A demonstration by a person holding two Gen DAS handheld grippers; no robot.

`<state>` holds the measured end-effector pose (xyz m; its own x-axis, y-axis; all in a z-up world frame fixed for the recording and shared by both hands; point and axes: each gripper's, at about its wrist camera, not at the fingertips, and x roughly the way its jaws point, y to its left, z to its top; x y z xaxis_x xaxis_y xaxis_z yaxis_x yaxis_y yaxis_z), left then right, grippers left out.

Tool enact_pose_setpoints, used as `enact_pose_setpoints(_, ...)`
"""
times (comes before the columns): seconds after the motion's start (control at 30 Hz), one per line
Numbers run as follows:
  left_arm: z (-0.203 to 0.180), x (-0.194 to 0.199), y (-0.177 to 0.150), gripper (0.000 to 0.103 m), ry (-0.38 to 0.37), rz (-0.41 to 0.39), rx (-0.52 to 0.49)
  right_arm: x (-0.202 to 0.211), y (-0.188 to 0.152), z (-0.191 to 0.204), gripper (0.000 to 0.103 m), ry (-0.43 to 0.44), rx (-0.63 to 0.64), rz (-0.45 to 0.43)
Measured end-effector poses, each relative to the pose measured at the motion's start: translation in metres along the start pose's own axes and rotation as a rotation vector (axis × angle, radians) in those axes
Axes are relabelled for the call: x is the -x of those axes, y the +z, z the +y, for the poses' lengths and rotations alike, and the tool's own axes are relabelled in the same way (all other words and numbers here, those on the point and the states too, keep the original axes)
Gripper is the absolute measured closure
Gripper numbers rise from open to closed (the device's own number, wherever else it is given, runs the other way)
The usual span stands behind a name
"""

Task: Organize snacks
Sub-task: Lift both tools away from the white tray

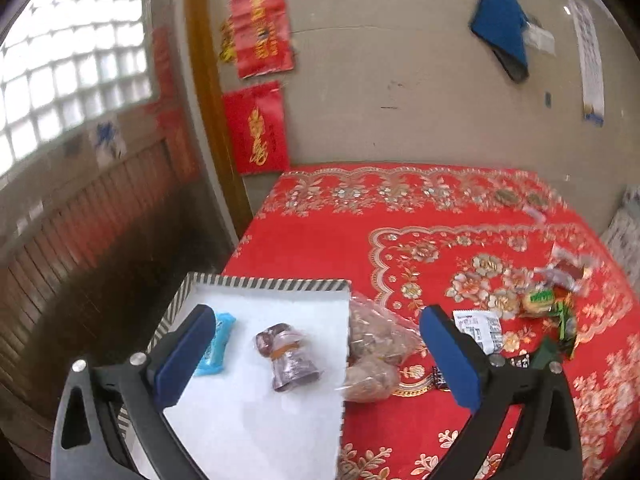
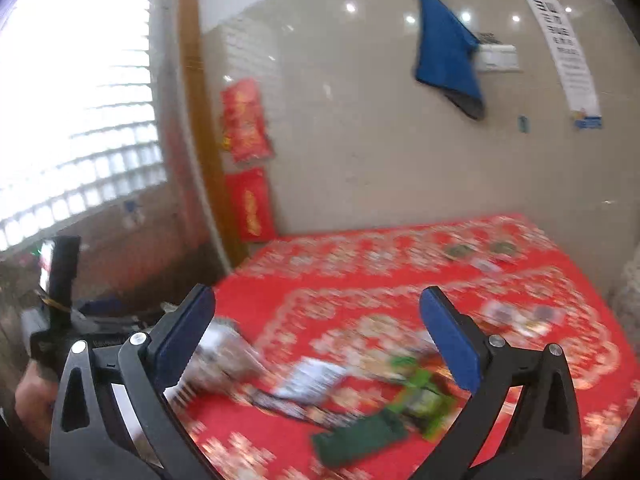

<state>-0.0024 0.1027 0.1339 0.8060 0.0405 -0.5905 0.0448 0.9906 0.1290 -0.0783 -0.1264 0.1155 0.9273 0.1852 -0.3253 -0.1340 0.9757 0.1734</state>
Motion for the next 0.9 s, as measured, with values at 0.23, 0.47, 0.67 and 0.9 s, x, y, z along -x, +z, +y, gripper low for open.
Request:
enact_pose_setpoints(0.23, -0.041, -0.024, -0.002, 0.0, -0.129, 0.141, -0.002, 0.017, -0.022, -0.043, 0.0, -0.079, -0.02, 0.095)
enact_pose_setpoints(0.47, -0.063, -0.03, -0.029, 0.0, -0.061, 0.205, 0.057, 0.015, -0.041, -0.072, 0.0, -0.022, -0.121, 0.185)
enact_pose_setpoints(0.67, -0.065, -0.033, -0.053, 0.0, 0.047, 0.226, 0.073, 0.012, -0.045, -0.074, 0.0, 0.003, -0.129, 0.182)
enact_pose_setpoints(0.9, -0.086, -0.059, -0.054, 0.0, 0.031, 0.253, 0.06, 0.008, -0.045, -0.079, 0.0, 0.021, -0.161, 0.184)
